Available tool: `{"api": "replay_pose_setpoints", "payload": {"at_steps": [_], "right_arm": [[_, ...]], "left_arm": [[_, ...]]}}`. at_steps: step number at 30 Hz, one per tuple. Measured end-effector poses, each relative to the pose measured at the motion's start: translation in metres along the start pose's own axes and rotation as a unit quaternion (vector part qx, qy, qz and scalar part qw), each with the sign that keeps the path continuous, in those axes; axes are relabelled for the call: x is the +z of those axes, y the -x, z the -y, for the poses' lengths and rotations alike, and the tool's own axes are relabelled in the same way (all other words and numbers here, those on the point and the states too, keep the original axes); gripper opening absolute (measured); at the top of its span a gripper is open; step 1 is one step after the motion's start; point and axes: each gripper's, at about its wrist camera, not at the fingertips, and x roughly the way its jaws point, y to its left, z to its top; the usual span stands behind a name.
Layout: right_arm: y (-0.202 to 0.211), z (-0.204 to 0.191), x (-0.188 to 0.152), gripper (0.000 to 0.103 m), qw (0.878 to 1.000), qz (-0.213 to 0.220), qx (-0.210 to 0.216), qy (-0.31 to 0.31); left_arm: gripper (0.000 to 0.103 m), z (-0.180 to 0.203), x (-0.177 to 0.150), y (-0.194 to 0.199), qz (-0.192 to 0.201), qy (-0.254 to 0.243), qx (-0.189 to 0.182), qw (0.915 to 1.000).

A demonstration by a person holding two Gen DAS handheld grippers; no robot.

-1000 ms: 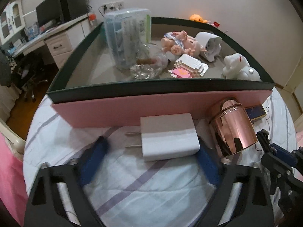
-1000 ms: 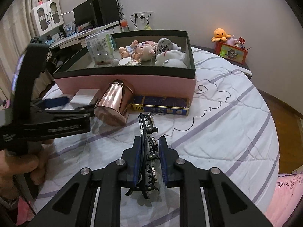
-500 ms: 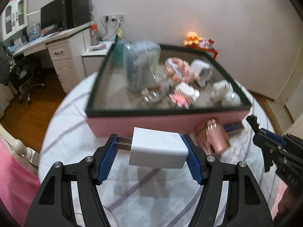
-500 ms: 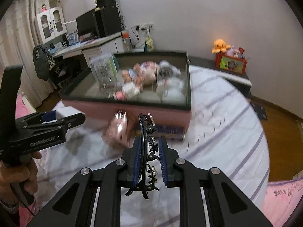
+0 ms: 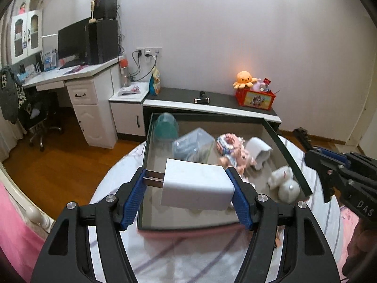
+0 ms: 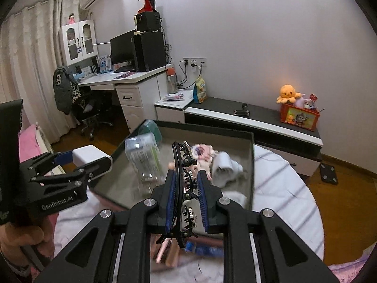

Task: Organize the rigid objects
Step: 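Lower the hair clip and charger plug into the tray box and release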

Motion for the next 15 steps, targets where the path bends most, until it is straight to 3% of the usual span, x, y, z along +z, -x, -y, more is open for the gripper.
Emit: {"api": "replay_pose_setpoints", "payload": {"at_steps": [8,9,10,11,12,14,15], "right_arm": [[-0.036,0.008,0.011,0.019,1.0,-0.02,0.006,-0.02],[-0.04,0.011,0.011,0.02,0.999,-0.021,0.002,-0.026],[-0.041,0.014,0.011,0.022,0.999,-0.021,0.002,-0.032],[-0.043,0.017,0.011,0.043,0.999,-0.022,0.002,-0.037],[-0.043,0.02,0.009,0.078,0.999,-0.02,0.001,-0.047],[-0.04,0.027,0.005,0.099,0.998,-0.006,-0.014,-0.069],[-0.036,0.031,0.003,0.103,0.997,0.001,-0.011,-0.078]], "left_arm": [[0.069,0.005,0.01,-0.029,-0.014,-0.008,0.007,0.9999],[0.074,0.006,0.01,-0.03,-0.013,-0.009,0.01,0.9998],[0.088,0.005,0.011,-0.03,-0.012,-0.01,0.013,0.9998],[0.096,0.006,0.012,-0.028,-0.005,-0.01,0.018,0.9998],[0.103,0.007,0.011,-0.024,0.004,-0.009,0.023,0.9997],[0.103,0.005,0.012,-0.016,0.019,-0.006,0.026,0.9995],[0.103,0.004,0.013,-0.012,0.022,-0.003,0.026,0.9994]]}}
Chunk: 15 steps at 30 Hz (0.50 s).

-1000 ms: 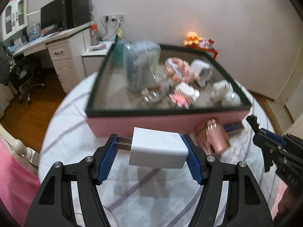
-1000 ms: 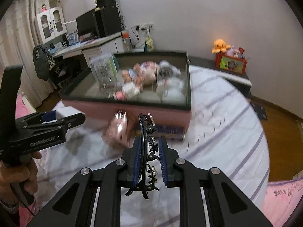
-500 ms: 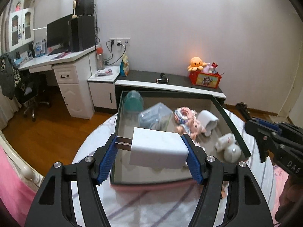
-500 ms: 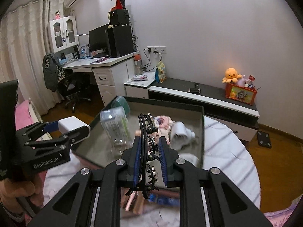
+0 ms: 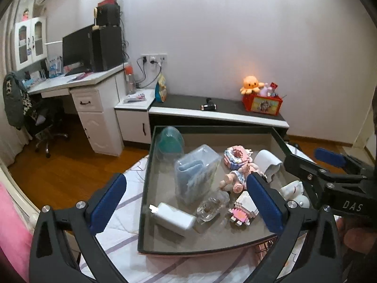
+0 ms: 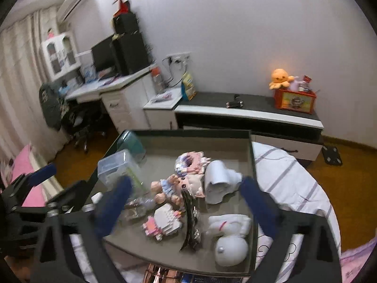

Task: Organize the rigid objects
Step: 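Lower the hair clip and charger plug into the tray box and release, then withdraw both tools toward the rose-gold cup and blue box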

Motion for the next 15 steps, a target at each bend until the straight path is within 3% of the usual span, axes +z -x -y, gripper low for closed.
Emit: {"api": "replay_pose_setpoints", "payload": {"at_steps": [6,15], "right_arm": [[0.017,-0.002,-0.001,0.103,0.999,0.015,-0.028,-0.013],[0.062,-0.015,-0.008,0.103,0.998,0.046,-0.031,-0.013]], "left_arm": [[0.103,-0.013,-0.001,0.023,0.019,0.024,-0.001,0.9995],[0.103,-0.02,-0.012,0.066,0.041,0.04,-0.002,0.9983]]}}
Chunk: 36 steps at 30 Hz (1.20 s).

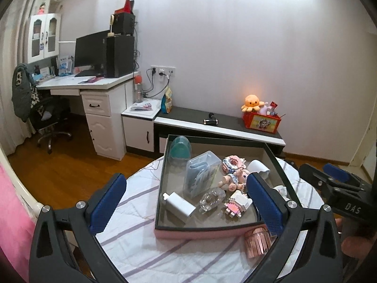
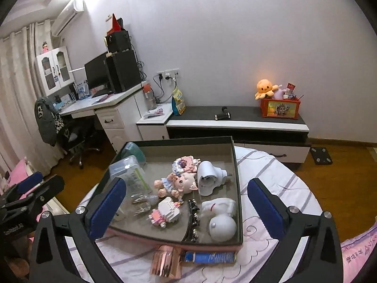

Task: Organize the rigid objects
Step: 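Withdraw both tools toward the rose-gold cup and blue box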

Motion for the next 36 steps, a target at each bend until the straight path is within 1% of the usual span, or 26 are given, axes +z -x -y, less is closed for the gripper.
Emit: {"api": "replay_pose_setpoints", "payload": {"at_steps": [6,13,28,36], "right_arm": [[0.034,-0.012,-0.001,0.103,1.0,0.023,0.001,0.008],[0.068,-0.019,-0.007,0.103,0.999,0.046,0.001,0.011],[0.128,-0.03,-0.039,0.103,0.997,0.071,0.0,0.025],[0.139,-0.031,-0.052,0.103,0.998,0.065,-0.001,0.024]], "left_arm": [[0.103,-0.005,-0.007,0.028,0.009,0.004,-0.001,0.9999],[0.103,-0.01,-0.02,0.056,0.012,0.012,0.001,0.9999],[0.103,-0.013,-0.047,0.107,0.019,0.015,0.002,0.9997],[0.103,-0.003,-0.054,0.124,0.024,0.003,-0.003,0.9997]]}}
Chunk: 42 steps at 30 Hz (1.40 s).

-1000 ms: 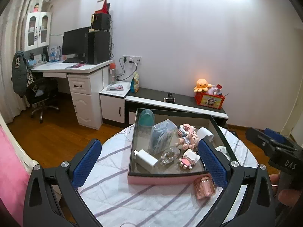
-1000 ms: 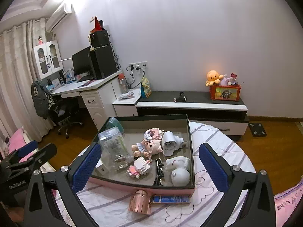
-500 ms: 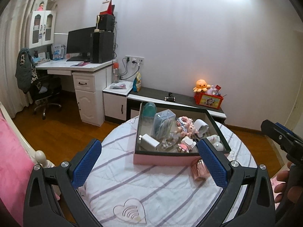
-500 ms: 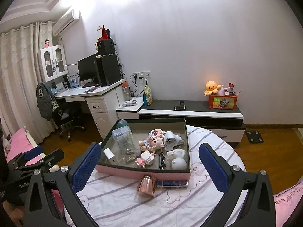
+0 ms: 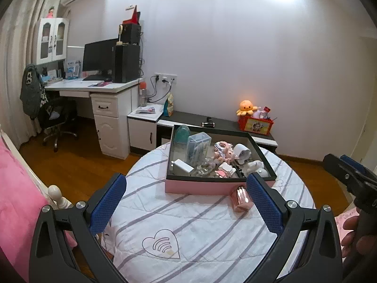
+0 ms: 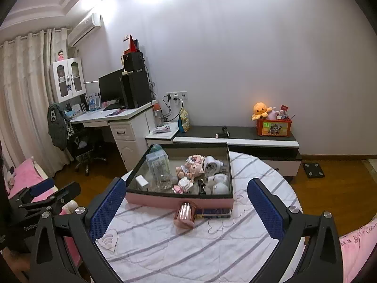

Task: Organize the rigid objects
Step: 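Withdraw both tools toward the rose-gold cup and blue box, then grasp the rose-gold cup with the left tool while the right tool grasps the blue rectangular box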

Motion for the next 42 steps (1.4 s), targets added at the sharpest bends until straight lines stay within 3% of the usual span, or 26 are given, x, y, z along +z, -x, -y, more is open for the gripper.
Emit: {"api": "replay_pose_setpoints", "payload": {"at_steps": [11,16,28,42], "right_arm": [[0.009,0.007,-0.009,0.103,1.0,0.0,-0.004,-0.005],[0.005,0.018,-0.018,0.103,1.0,-0.014,-0.016,-0.008],[-0.035,0.067,-0.057,0.103,0.993,-0.098,-0.046,-0.038],[-0.089,0.111,-0.087,0.103,0.981,-0.168,-0.063,-0.068]], "left_arm": [[0.103,0.013,-0.001,0.009,0.006,-0.013,-0.002,0.9999],[0.103,0.021,-0.009,0.0,-0.01,-0.021,-0.007,0.9997],[0.103,0.062,-0.042,-0.064,-0.091,-0.039,-0.027,0.9948],[0.103,0.112,-0.065,-0.173,-0.18,-0.054,-0.033,0.9817]]}}
